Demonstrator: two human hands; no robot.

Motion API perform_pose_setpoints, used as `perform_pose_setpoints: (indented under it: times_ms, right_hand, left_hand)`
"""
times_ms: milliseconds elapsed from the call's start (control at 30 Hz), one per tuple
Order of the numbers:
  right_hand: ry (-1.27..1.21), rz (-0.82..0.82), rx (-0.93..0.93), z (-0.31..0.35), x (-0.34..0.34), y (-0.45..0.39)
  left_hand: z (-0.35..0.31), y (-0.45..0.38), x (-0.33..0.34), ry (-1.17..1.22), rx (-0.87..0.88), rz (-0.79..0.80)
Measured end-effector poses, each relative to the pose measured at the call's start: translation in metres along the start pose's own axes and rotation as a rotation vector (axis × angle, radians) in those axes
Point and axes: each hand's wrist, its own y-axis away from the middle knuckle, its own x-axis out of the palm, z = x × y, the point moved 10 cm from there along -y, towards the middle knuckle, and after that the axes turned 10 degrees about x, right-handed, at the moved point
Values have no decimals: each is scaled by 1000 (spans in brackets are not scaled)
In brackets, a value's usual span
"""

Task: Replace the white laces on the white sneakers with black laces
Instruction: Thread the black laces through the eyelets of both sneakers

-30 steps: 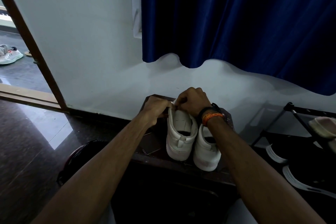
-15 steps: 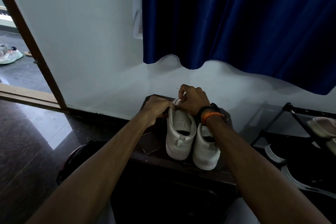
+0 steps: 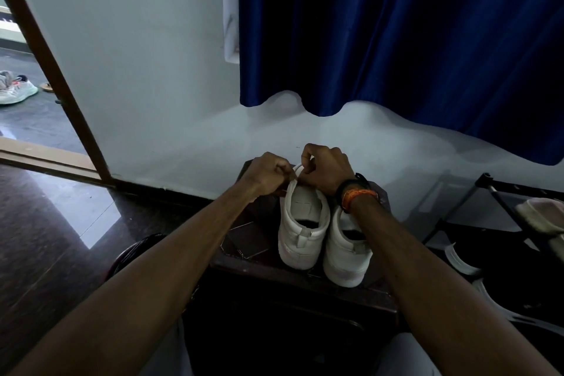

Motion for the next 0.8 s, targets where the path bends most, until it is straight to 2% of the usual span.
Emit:
perform_pose_setpoints:
  times_ms: [200, 367, 533, 700, 800]
  right_hand:
    - [-53, 33, 11, -4, 4, -2]
    - [-104, 61, 1, -12, 5, -1]
    - [-58, 94, 27, -18, 8, -1]
    - [-8, 41, 90, -24, 5, 0]
    - [1, 35, 71, -19, 3, 1]
  left_hand:
    - [-10, -5, 11, -275, 70, 120]
    - [-1, -4, 7, -258, -25, 80]
    - [6, -7, -8, -88, -115, -2]
    - [15, -2, -7, 351, -233, -136]
    - [5, 4, 8, 465, -215, -129]
